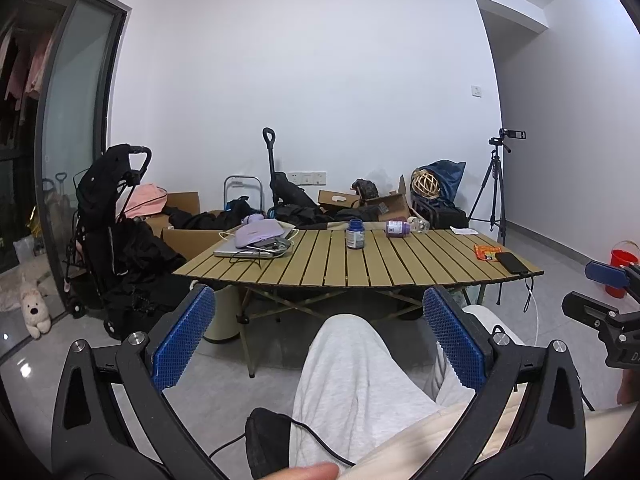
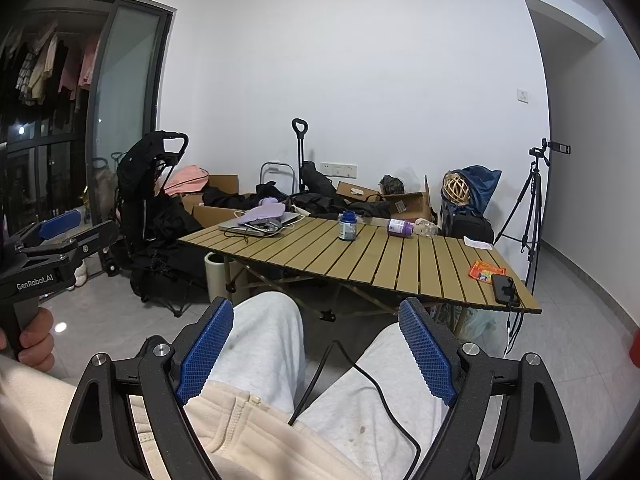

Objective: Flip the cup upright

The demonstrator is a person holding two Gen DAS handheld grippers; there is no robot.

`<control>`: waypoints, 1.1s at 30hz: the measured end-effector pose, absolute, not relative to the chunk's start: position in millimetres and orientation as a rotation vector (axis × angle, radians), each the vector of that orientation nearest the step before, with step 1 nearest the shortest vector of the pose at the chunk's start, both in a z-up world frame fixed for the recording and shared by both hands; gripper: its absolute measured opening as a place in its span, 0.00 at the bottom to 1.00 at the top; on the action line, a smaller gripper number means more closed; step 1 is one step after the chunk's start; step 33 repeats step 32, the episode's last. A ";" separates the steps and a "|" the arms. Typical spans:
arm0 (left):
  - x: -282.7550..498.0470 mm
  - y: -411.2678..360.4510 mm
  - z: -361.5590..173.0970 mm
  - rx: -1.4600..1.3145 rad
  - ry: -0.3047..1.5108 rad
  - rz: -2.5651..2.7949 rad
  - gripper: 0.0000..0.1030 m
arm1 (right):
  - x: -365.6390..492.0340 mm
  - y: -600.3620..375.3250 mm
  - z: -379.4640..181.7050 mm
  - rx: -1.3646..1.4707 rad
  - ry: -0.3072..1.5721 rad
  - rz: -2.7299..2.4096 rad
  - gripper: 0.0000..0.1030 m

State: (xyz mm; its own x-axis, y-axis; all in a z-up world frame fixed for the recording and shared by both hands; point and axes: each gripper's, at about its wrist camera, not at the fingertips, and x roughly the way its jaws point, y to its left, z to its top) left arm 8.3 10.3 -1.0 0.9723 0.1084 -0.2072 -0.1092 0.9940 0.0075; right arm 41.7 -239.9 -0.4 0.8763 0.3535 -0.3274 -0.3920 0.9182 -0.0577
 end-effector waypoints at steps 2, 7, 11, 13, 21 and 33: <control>8.0 10.8 -0.9 -0.005 0.207 0.109 1.00 | 41.8 -240.3 -0.6 -0.123 0.319 0.391 0.86; 8.0 12.0 -0.9 -0.005 0.207 0.108 1.00 | 41.6 -239.7 -0.5 -0.125 0.320 0.394 0.86; 8.2 11.1 -0.9 -0.005 0.209 0.107 1.00 | 40.7 -239.0 -0.6 -0.125 0.321 0.394 0.86; 7.9 10.7 -1.1 -0.005 0.208 0.109 1.00 | 40.8 -238.5 -0.8 -0.125 0.323 0.394 0.86; 7.5 10.3 -0.7 -0.005 0.206 0.108 1.00 | 41.0 -238.6 -1.4 -0.127 0.326 0.398 0.86; 6.9 10.1 -0.5 -0.009 0.209 0.104 1.00 | 43.6 -241.0 -3.9 -0.131 0.330 0.406 0.86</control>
